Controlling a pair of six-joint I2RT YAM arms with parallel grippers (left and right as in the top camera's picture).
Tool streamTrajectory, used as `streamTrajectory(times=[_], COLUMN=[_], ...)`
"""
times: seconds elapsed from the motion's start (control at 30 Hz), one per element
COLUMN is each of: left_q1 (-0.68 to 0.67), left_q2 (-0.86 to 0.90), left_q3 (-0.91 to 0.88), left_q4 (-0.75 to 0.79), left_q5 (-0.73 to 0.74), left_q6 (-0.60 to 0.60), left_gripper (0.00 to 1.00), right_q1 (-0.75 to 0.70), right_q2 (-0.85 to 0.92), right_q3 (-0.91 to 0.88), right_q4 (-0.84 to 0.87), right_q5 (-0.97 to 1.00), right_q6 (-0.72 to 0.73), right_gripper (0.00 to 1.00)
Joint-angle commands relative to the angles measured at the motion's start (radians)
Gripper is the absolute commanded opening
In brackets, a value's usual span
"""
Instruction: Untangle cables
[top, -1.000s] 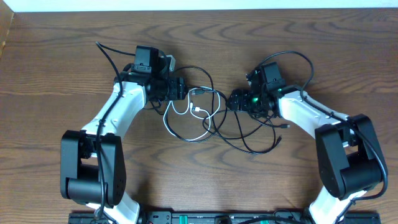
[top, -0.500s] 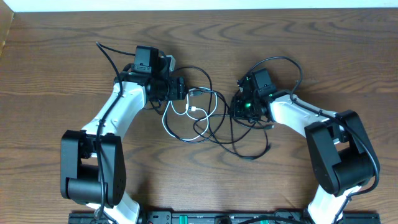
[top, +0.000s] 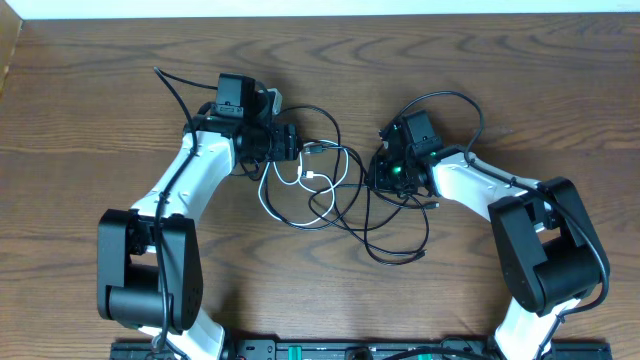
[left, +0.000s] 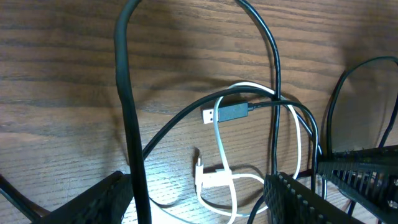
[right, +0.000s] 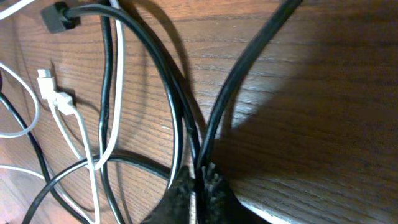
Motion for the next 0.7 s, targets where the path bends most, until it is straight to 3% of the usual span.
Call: streamTrajectory(times=[0.0,0.1,0.37,0.6,0.67], left_q1=[-0.002,-0.002,-0.002,-0.002,-0.002], left_q2=[-0.021,-0.021,-0.021,-0.021,-0.021], left_q3=[-0.004,-0.004,-0.004,-0.004,-0.004], left_q4=[-0.001,-0.001,-0.001,-0.001,-0.001], left_q5=[-0.01,-0.01,-0.01,-0.01,-0.01], left_q6=[0.002,0.002,0.002,0.002,0.002], left_gripper=[0.72,0.72,0.72,0.73,0.73], right_q1=[0.013,0.013,0.013,0.013,0.019], right_q2=[0.08,0.08,0.08,0.08,0.08], right_q3=[-0.059,-0.059,-0.059,-0.059,-0.059], right_q4=[-0.034,-0.035,-0.034,-0.034,-0.036], right_q5=[0.112,0.112,0.116,0.116,0.116], right_q6=[-0.01,-0.006,-0.007,-0.006,0.014], right_gripper=[0.23,0.48,0.68,0.71,0.57])
